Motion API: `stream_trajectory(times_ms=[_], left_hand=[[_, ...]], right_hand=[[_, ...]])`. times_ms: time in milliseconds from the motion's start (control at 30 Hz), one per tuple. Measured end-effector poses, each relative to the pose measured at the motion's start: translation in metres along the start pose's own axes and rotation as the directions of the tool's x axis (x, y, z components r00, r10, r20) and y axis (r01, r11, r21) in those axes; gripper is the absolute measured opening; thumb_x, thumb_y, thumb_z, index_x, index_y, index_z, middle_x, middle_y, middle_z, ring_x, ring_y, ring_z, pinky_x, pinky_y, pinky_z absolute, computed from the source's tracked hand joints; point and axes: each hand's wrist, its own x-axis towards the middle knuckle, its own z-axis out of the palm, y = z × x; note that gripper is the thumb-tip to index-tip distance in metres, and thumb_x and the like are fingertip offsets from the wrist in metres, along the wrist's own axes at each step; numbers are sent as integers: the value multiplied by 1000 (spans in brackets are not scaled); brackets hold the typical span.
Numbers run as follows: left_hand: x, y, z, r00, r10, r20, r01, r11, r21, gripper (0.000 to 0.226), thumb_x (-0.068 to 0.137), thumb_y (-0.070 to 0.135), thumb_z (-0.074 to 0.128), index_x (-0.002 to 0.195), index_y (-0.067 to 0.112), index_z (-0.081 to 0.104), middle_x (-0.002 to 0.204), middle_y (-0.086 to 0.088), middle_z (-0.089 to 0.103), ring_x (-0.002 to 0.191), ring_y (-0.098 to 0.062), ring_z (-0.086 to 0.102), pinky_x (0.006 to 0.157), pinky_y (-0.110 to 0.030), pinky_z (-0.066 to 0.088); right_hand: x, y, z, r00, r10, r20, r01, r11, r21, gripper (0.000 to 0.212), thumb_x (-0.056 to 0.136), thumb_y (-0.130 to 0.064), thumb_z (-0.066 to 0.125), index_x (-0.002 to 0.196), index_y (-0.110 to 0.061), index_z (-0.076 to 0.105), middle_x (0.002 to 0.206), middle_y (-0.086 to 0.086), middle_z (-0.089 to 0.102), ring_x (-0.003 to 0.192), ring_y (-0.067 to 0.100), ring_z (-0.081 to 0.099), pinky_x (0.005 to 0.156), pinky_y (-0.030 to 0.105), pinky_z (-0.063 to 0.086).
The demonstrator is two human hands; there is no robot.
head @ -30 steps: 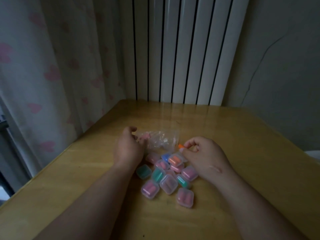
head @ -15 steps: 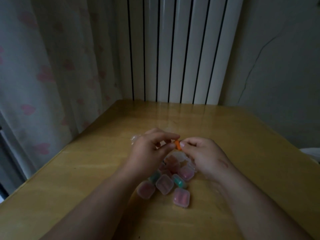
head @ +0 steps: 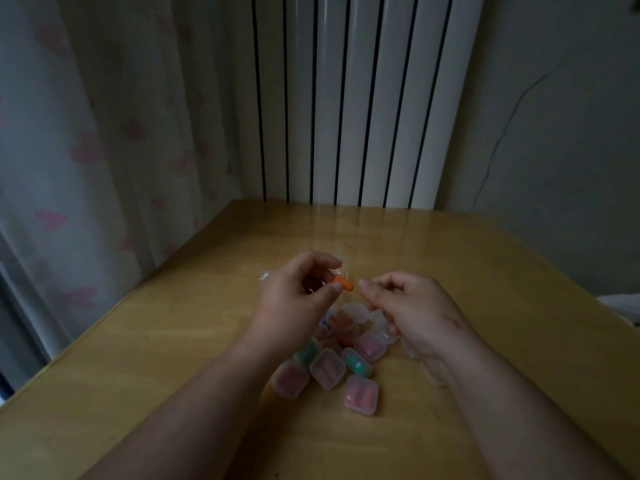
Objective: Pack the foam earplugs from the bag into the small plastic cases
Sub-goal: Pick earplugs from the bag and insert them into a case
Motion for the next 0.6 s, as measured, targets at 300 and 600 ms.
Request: stream_trajectory(times_ms=[300, 600], left_hand=[[0, 2, 1, 999, -15, -32, 15, 1000, -15, 12, 84, 11, 74, 84, 20, 67, 83, -2, 70, 83, -23, 65, 73, -34, 55], [0, -1, 8, 992, -95, -86, 89, 994, -64, 17, 83, 12, 77, 76, 27, 70, 76, 11, 74, 77, -6, 71, 67, -19, 57]], right_hand=[[-3, -1, -2, 998, 50, 37, -51, 999, 14, 20, 75, -33, 81, 69, -16, 72, 63, -2, 68, 64, 13, 63, 71, 36, 57], [-3, -10, 0, 989, 76, -130, -31, 947, 320, 29, 88, 13, 53, 91, -13, 66, 94, 6, 67, 84, 14, 72, 78, 25, 59]])
